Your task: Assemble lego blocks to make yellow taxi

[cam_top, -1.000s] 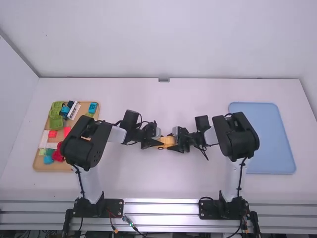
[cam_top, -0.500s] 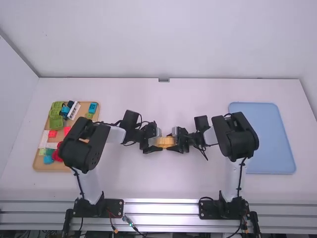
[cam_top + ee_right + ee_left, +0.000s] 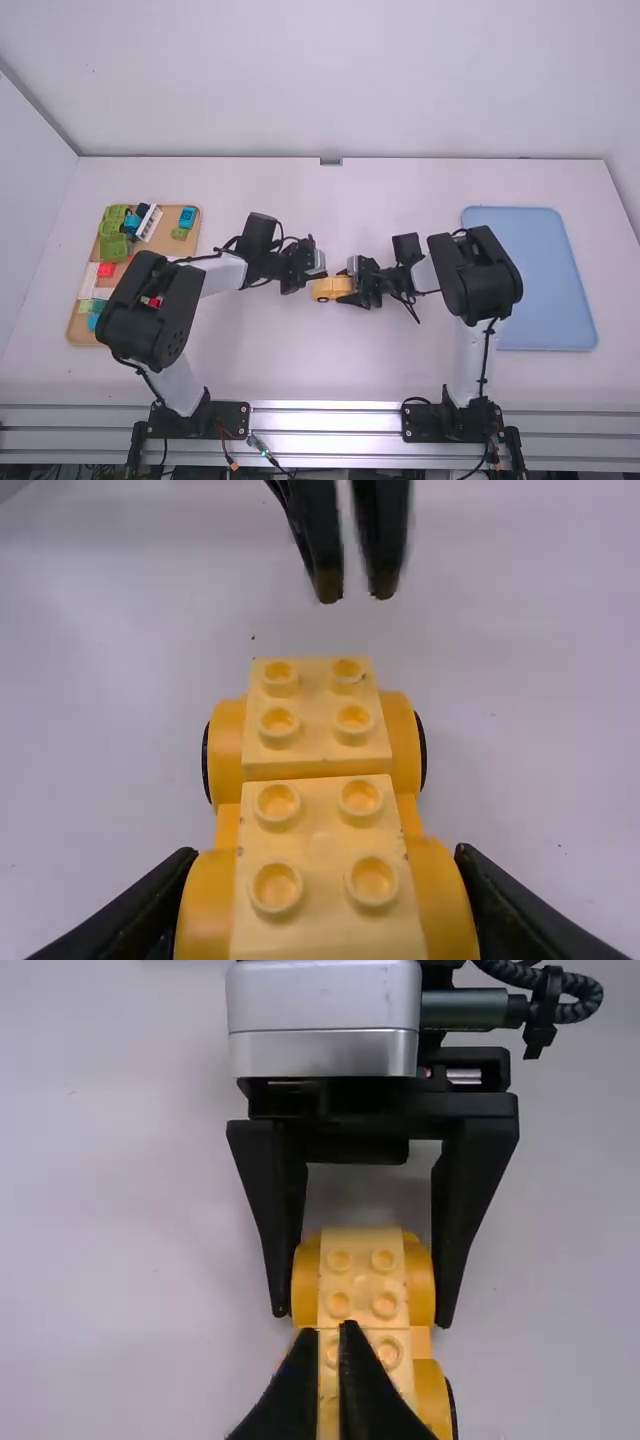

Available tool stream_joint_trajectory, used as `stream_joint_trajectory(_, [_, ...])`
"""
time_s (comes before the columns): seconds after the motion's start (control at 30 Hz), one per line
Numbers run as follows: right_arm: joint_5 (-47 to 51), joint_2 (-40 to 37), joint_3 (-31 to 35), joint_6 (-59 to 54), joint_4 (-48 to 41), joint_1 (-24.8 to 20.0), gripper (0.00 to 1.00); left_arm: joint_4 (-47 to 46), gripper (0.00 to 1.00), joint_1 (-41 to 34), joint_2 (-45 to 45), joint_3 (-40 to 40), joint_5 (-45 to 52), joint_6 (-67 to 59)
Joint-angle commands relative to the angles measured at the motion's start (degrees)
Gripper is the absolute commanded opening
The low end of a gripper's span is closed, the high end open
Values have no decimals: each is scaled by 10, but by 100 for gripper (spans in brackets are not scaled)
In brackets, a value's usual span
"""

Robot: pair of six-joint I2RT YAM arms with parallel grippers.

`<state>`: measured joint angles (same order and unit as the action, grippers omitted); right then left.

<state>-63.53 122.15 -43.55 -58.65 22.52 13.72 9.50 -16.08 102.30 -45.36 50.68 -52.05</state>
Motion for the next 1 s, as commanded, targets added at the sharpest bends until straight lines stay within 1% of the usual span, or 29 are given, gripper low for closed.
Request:
stream_joint_trajectory(0.0, [5, 12, -8, 3, -3, 2, 48, -5, 2, 0, 0, 0, -3, 2])
stream_joint_trajectory(0.1, [5, 12, -7, 3, -3, 2, 48, 0, 2, 0, 12, 0, -25, 2])
stream_joint_trajectory(0.27, [5, 12, -8, 3, -3, 2, 48, 19, 2, -1, 37, 0, 12, 2])
stream_joint_trajectory(0.33, [5, 12, -7, 3, -3, 2, 48, 15, 2, 2, 42, 0, 29, -3])
stream_joint_trajectory(0.7, [5, 12, -8, 3, -3, 2, 48, 14, 2, -4, 87, 0, 30, 2])
stream_joint_trajectory(0.8, [5, 12, -8, 3, -3, 2, 48, 8, 3, -4, 99, 0, 28, 1])
stream_joint_trajectory(0.83, [5, 12, -8, 3, -3, 2, 48, 2, 2, -4, 102, 0, 24, -1])
stream_joint_trajectory(0.97, [5, 12, -8, 3, -3, 2, 48, -14, 2, -4, 115, 0, 19, -2])
